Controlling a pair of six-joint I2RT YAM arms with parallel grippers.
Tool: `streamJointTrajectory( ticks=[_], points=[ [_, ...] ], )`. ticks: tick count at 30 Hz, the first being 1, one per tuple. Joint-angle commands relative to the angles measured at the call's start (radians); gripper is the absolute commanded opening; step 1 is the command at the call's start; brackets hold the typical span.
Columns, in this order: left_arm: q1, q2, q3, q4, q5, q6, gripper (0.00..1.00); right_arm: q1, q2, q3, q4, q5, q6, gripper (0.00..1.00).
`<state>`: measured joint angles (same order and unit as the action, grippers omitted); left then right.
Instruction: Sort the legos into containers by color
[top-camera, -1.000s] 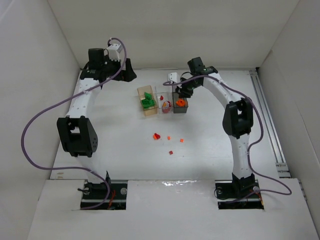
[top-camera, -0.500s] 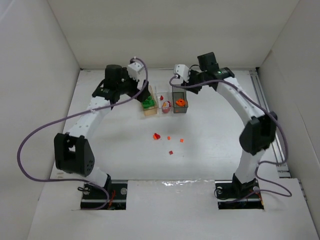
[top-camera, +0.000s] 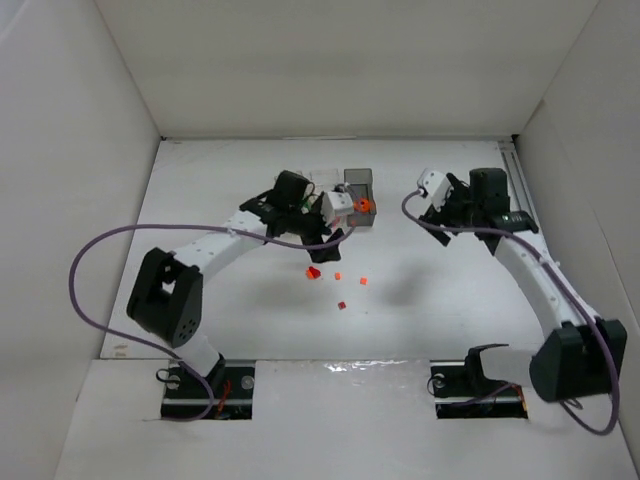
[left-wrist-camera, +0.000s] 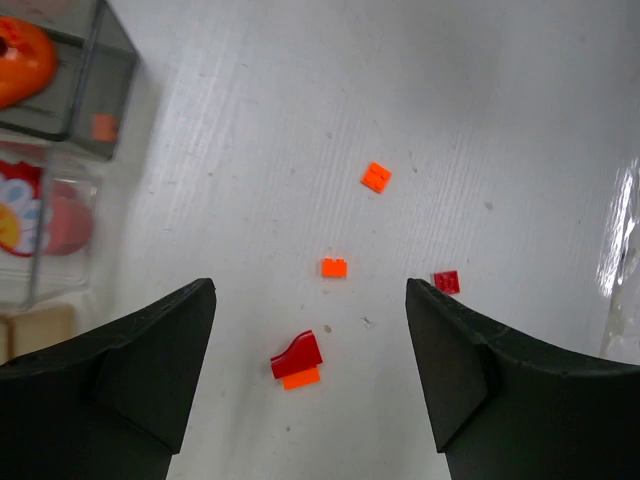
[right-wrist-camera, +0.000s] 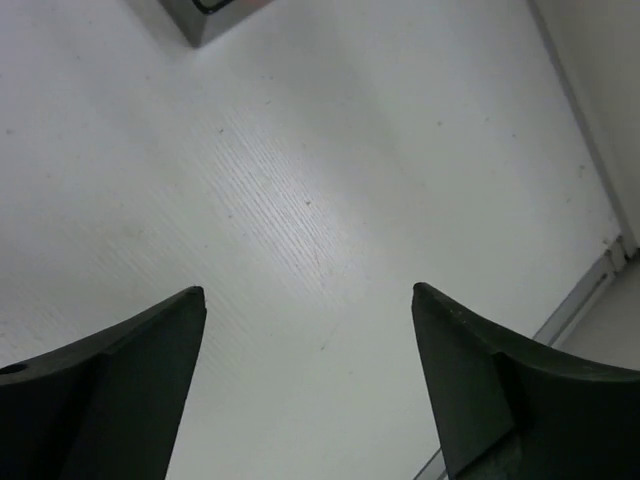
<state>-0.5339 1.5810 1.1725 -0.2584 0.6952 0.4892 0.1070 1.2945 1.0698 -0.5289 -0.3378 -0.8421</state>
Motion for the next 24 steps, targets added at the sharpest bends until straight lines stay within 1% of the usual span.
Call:
streamJointTrajectory(
  ticks=[1, 2, 3, 4, 5, 6, 7, 8, 9, 10, 11, 12, 14, 17, 21, 24],
  points=[
    [-0.035, 0.042, 0.007, -0.071, -0.014, 0.072, 0.73, 0.039, -0.210, -0.058, 0.222, 0.140, 0.076, 0.89],
    [-0.035, 0.072, 0.016, -0.093, -0.004, 0.087, 0.70, 0.039, -0.278, -0.080, 0.259, 0.154, 0.131, 0.95],
    [-0.035, 0.089, 0.016, -0.110, -0.003, 0.112, 0.68, 0.030, -0.305, -0.100, 0.271, 0.163, 0.149, 0.95],
    [-0.035, 0.106, 0.032, -0.125, -0.003, 0.132, 0.67, 0.013, -0.326, -0.135, 0.280, 0.163, 0.165, 0.91],
    [-0.035, 0.125, 0.041, -0.148, -0.003, 0.182, 0.65, 0.013, -0.355, -0.145, 0.280, 0.137, 0.175, 0.85],
    [-0.035, 0.157, 0.050, -0.163, -0.026, 0.193, 0.62, -0.004, -0.356, -0.145, 0.241, 0.103, 0.157, 0.82],
    [-0.035, 0.172, 0.050, -0.179, -0.036, 0.209, 0.61, -0.004, -0.356, -0.145, 0.219, 0.030, 0.131, 0.79],
    [-0.035, 0.195, 0.050, -0.179, -0.060, 0.218, 0.57, -0.004, -0.356, -0.145, 0.181, 0.029, 0.130, 0.76],
    [-0.035, 0.195, 0.039, -0.179, -0.060, 0.232, 0.56, -0.004, -0.356, -0.145, 0.181, 0.029, 0.141, 0.76],
    [-0.046, 0.204, 0.026, -0.139, -0.089, 0.232, 0.56, -0.004, -0.356, -0.145, 0.170, 0.029, 0.141, 0.76],
    [-0.046, 0.205, 0.012, -0.118, -0.106, 0.232, 0.56, -0.044, -0.377, -0.177, 0.170, -0.004, 0.141, 0.76],
    [-0.060, 0.205, 0.000, -0.099, -0.118, 0.232, 0.56, -0.053, -0.412, -0.188, 0.181, -0.004, 0.152, 0.76],
    [-0.075, 0.192, -0.040, -0.038, -0.138, 0.241, 0.55, -0.053, -0.437, -0.199, 0.181, 0.022, 0.152, 0.76],
    [-0.110, 0.192, -0.059, 0.004, -0.148, 0.241, 0.55, -0.062, -0.460, -0.220, 0.156, 0.022, 0.152, 0.77],
    [-0.132, 0.203, -0.019, -0.027, -0.126, 0.259, 0.55, -0.063, -0.471, -0.220, 0.156, 0.022, 0.152, 0.77],
    [-0.152, 0.212, -0.010, -0.027, -0.155, 0.259, 0.55, -0.063, -0.471, -0.220, 0.147, 0.022, 0.152, 0.77]
  ],
)
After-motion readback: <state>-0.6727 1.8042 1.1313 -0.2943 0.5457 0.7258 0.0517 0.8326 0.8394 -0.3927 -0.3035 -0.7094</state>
